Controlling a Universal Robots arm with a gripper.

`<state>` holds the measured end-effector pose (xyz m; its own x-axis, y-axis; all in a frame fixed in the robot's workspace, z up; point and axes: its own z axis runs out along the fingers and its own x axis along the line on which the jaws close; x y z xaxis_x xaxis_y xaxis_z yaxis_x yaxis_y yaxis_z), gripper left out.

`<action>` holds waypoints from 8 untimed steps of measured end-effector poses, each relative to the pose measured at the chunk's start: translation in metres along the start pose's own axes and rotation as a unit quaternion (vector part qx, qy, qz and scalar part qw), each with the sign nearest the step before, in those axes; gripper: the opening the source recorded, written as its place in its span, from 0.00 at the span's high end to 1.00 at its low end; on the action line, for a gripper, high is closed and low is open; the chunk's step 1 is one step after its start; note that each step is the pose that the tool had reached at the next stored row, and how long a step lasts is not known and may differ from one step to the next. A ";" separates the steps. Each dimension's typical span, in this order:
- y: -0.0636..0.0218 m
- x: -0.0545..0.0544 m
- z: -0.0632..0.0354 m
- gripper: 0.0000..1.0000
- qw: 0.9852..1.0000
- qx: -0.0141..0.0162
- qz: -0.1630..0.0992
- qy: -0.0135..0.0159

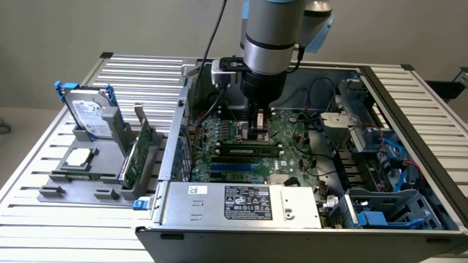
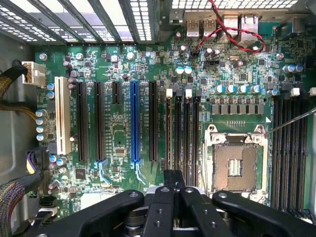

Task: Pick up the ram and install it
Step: 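Press down the ram until it locks into place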

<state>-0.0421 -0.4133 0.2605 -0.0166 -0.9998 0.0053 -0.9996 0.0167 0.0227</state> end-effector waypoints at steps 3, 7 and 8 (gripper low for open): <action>0.0062 0.000 0.0017 0.89 1.000 0.000 0.000 0.000; 0.0075 0.000 0.0065 0.89 1.000 0.000 0.000 0.000; 0.0076 0.000 0.0081 0.89 1.000 0.000 0.000 0.000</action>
<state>-0.0499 -0.4133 0.2526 -0.0163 -0.9999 0.0044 -0.9996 0.0164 0.0226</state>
